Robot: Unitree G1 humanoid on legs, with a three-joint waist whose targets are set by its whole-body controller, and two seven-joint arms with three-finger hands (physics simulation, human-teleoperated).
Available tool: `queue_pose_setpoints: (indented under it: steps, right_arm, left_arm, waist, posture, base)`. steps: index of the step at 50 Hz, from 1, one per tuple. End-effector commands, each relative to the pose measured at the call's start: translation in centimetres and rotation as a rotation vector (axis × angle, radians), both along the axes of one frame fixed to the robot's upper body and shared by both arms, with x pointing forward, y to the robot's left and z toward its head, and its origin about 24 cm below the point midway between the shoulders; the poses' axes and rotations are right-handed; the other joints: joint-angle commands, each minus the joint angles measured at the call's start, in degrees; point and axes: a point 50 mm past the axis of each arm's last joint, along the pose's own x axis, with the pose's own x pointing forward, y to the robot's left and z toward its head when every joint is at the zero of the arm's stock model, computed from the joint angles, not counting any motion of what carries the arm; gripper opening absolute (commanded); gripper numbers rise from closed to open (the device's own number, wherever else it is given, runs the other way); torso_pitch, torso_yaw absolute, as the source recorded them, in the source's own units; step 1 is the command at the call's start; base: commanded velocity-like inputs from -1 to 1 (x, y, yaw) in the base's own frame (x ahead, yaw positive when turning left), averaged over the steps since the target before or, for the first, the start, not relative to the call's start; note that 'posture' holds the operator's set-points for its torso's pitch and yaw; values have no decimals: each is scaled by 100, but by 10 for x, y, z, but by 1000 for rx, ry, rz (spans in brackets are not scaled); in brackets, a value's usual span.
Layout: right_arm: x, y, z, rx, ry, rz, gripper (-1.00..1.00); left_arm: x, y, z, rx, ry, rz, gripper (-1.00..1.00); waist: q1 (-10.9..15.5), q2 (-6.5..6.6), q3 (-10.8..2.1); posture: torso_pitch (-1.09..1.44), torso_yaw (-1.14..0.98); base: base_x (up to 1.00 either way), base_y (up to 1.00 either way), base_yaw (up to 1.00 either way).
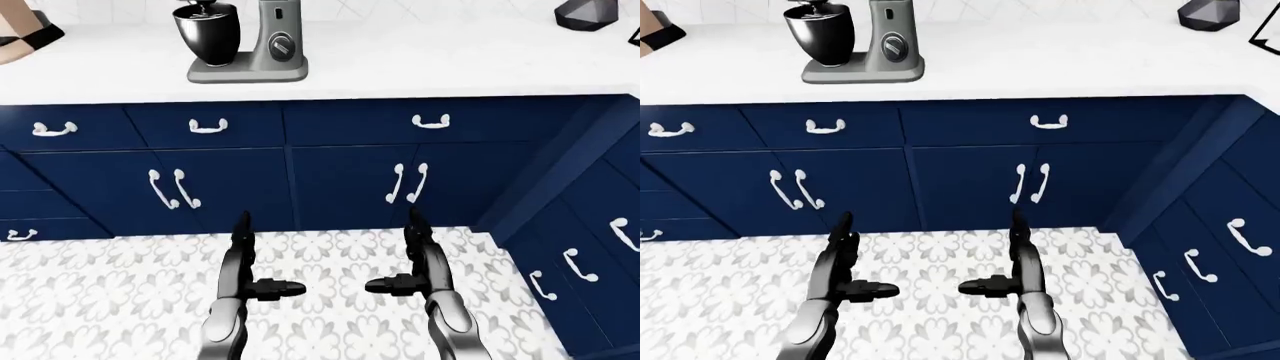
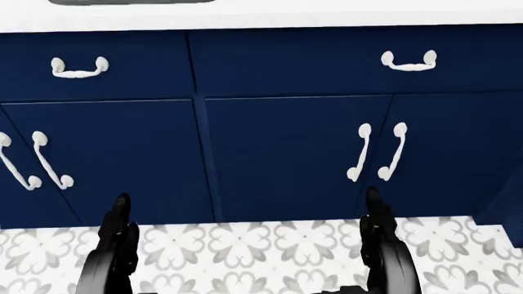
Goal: Open the stand mixer head.
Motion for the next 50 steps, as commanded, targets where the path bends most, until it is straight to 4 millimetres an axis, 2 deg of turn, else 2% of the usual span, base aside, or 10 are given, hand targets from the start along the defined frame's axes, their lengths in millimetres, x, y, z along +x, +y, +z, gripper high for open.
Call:
queue_pose_setpoints:
  steps: [1, 3, 5, 7, 14, 17, 20, 31, 35, 50]
  right_arm:
    - [8, 3, 33, 8, -172, 19, 100]
    - [7, 5, 35, 10, -172, 31, 100]
    - [8, 3, 36, 18, -182, 17, 100]
    - [7, 3, 39, 24, -199, 23, 100]
    - [5, 11, 64, -17, -396, 89, 100]
    - [-8, 17, 113, 71, -710, 117, 100]
    - [-18, 22, 134, -28, -887, 149, 100]
    - [-40, 26, 241, 159, -1054, 164, 100]
    - [-48, 29, 267, 216, -1103, 184, 100]
    - [-48, 31, 271, 190, -1107, 202, 100]
  left_arm:
    - [10, -1, 29, 2, -164, -12, 100]
    - [10, -1, 30, 1, -165, -10, 100]
    - [10, -1, 31, -4, -170, -12, 100]
    - [9, -2, 31, -4, -169, -13, 100]
    - [10, -2, 34, 19, -265, -24, 100]
    - [-4, -7, 75, -47, -592, -43, 100]
    - [-17, -6, 103, -163, -735, -44, 100]
    - [-50, 8, 227, -436, -1000, -15, 100]
    - [-58, 10, 246, -467, -1047, -11, 100]
    - [-62, 14, 254, -464, -1087, -2, 100]
  waist:
    - [-12, -45, -5]
    - [42, -8, -353]
    - [38, -33, -96]
    - [36, -40, -399]
    - [41, -23, -453]
    - [35, -17, -498]
    - [25, -19, -517]
    - [25, 14, -550]
    - [29, 24, -466]
    - [35, 49, -325]
  posture:
    - [0, 0]
    - [0, 0]
    - [0, 0]
    - [0, 0]
    - [0, 0]
    - [0, 0]
    - [0, 0]
    - [0, 0]
    - [0, 0]
    - [0, 0]
  base:
    - [0, 0, 0]
    - [0, 0, 0]
    - [0, 0, 0]
    - [0, 0, 0]
    - [0, 0, 0]
    - [0, 0, 0]
    - [0, 0, 0]
    - [0, 0, 0]
    - [0, 0, 0]
    - [0, 0, 0]
